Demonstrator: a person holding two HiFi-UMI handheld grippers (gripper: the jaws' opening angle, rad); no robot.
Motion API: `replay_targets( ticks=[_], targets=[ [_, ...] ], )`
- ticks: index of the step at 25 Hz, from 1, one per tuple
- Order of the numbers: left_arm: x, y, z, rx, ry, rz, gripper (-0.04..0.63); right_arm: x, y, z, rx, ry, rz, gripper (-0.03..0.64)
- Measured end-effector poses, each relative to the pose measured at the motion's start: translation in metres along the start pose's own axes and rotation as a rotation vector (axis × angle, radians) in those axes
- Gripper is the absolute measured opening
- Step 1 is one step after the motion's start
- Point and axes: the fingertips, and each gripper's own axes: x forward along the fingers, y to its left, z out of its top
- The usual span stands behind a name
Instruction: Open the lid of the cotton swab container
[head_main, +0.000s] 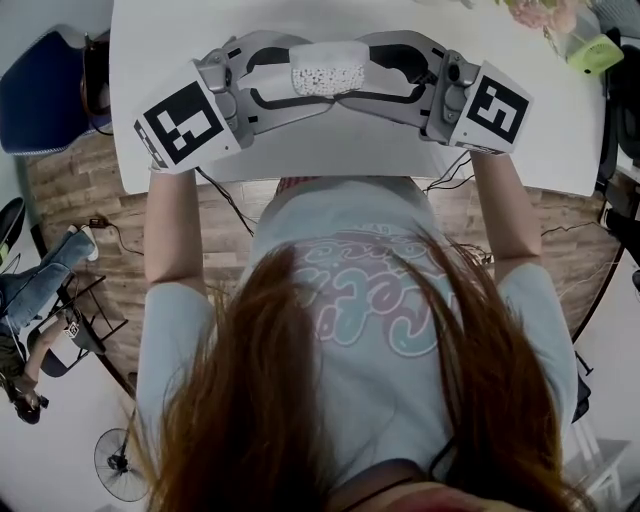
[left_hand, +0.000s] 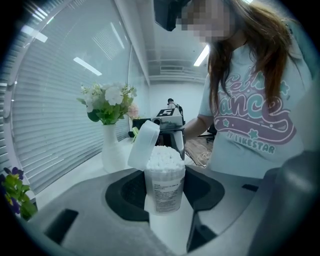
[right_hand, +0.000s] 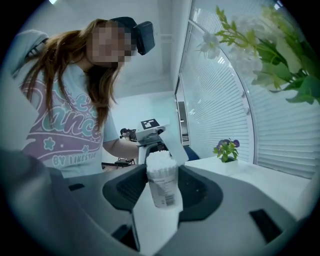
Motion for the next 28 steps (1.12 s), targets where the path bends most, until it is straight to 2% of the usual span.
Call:
replay_targets(
  ticks=[6,11,18,21,28],
  targets=[
    [0.008,0.002,-0.014,0.016,0.023,0.001,0.19,0.001,-0.004,-0.013,-0.002,0.027,-0.012,0.202],
    [0.016,0.005,-0.029,0.014,0.057,0.006,0.192,0.0,-0.008,-0.034,0.009,0.088,-0.013,0.202],
    [0.032,0.01,-0.052,-0.004,0.095,0.005,0.192,0.0,-0.017,-0.054,0.022,0.094,-0.018,0.202],
    [0.031,0.014,-0.062,-0.009,0.106,0.004,0.192,0.005,-0.023,-0.065,0.034,0.127,-0.02,0.202],
    [0.036,0.02,-0.072,-0.013,0.138,0.006,0.192,0.005,-0.031,-0.076,0.05,0.155,-0.027,0.204]
  ],
)
